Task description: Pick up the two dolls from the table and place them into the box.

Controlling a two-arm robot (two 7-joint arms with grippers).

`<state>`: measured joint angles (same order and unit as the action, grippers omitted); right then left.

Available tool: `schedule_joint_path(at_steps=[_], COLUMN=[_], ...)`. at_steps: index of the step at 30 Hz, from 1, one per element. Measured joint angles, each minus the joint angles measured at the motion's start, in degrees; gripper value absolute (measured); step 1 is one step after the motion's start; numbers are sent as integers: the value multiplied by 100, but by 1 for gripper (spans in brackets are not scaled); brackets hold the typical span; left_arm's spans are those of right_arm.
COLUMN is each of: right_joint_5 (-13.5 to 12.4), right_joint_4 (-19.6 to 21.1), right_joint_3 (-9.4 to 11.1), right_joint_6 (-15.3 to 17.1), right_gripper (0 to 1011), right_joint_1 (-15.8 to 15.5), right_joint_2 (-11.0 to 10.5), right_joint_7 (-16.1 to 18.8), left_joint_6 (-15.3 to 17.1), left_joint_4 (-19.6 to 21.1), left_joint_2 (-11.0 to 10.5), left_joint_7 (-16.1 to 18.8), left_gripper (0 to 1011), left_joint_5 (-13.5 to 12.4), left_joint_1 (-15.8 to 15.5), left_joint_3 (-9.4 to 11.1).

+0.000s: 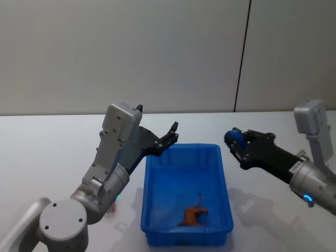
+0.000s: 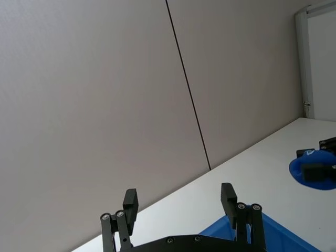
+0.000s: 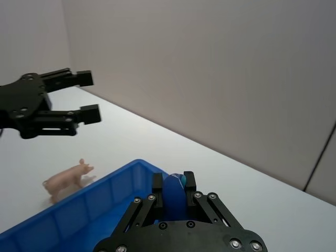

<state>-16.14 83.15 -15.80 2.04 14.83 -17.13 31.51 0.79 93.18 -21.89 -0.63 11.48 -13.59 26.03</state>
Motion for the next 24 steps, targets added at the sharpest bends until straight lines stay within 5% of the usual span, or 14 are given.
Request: schedule_joint_path(at_steps=[18,24], right_joint_5=[306,445], right_joint_4=[-561,-833], right_joint_3=[-355,-474], right_joint_6=[738,845], right_gripper=[220,391], right_joint_1=[329,438], right_joint_2=[255,355], right_joint_7=[925,1127], left_joint_6=[0,0], left_joint_4=[0,0], left_joint_2=[0,0], left_joint_7=[0,0], left_gripper=[1001,1001], left_joint_5=[0,0], left_joint_1=[0,0], left_joint_3=[0,0])
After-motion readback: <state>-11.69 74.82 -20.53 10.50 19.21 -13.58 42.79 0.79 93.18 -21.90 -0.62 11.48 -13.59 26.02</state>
